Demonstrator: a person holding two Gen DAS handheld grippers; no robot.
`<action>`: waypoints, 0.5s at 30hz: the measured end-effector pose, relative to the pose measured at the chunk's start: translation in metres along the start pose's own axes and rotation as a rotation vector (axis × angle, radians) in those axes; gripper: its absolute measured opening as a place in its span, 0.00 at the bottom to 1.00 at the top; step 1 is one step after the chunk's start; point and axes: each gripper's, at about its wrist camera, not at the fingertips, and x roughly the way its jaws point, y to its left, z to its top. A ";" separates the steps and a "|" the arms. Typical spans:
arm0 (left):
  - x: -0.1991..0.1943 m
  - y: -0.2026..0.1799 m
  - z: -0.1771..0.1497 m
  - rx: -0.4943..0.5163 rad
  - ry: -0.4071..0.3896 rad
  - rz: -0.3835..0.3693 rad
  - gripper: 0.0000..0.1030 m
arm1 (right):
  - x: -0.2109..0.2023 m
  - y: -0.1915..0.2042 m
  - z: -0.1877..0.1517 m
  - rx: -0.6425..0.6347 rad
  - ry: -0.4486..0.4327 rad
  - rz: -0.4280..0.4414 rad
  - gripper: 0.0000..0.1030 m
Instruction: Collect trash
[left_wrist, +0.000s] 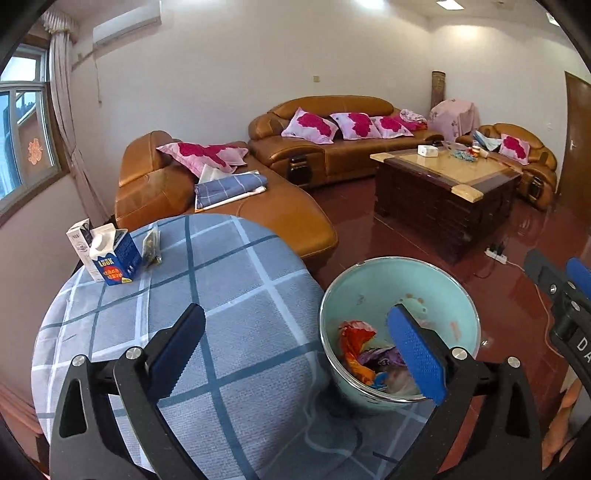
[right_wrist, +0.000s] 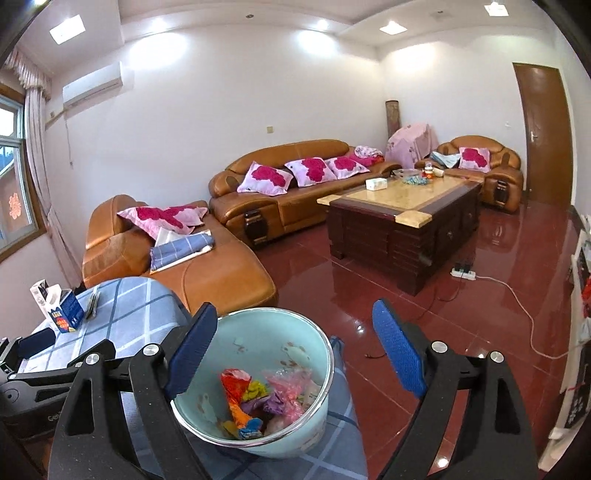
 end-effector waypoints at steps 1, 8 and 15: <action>0.000 0.001 0.001 -0.005 0.002 -0.003 0.94 | -0.001 0.000 0.000 0.000 -0.001 0.001 0.83; -0.001 -0.001 0.000 0.005 0.005 0.002 0.94 | 0.001 -0.004 0.000 0.008 0.009 0.005 0.83; 0.000 -0.005 0.000 0.014 0.004 0.005 0.94 | 0.002 -0.004 -0.003 0.011 0.014 0.005 0.83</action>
